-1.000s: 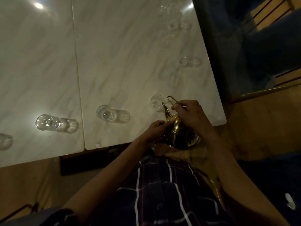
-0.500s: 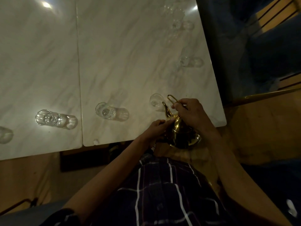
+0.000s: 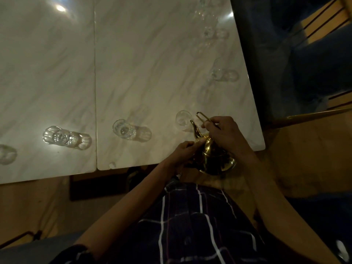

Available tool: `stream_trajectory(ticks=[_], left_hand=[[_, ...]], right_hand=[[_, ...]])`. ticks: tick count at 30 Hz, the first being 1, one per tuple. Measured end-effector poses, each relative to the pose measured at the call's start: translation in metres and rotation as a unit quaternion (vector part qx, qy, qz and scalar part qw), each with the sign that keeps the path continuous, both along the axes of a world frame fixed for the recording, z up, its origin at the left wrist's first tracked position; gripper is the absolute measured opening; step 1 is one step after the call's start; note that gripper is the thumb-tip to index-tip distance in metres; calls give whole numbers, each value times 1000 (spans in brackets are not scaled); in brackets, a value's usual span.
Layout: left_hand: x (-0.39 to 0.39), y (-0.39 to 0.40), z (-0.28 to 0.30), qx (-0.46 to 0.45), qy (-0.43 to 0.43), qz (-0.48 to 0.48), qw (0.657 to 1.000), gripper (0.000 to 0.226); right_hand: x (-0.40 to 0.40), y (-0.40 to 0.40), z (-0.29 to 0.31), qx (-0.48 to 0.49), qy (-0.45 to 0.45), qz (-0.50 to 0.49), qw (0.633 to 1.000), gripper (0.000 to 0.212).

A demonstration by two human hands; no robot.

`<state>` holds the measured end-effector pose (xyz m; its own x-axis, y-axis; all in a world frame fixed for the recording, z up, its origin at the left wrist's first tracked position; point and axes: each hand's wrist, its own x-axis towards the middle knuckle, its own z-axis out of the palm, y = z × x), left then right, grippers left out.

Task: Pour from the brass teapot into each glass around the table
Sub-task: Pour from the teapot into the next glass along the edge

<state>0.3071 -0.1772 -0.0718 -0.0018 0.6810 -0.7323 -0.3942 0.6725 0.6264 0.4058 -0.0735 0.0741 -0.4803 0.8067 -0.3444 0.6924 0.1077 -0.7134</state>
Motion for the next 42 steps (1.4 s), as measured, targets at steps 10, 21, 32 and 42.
stream_trajectory(ticks=[10,21,32,42], left_hand=[[2,-1,4,-8,-17,20,1000,67],[2,-2,2,-11,-16,16,1000,69],[2,-4,3,-1,-3,12,1000,67],[1,-4,1,6,19,4,1000,74]], right_hand=[[-3,-1,2,4,-8,6,1000,25],[-3,-3,5,14,-15,7,1000,25],[-4,-4,6,13,-15,10,1000,25],[-5,-6,5,12,-19,12,1000,25]])
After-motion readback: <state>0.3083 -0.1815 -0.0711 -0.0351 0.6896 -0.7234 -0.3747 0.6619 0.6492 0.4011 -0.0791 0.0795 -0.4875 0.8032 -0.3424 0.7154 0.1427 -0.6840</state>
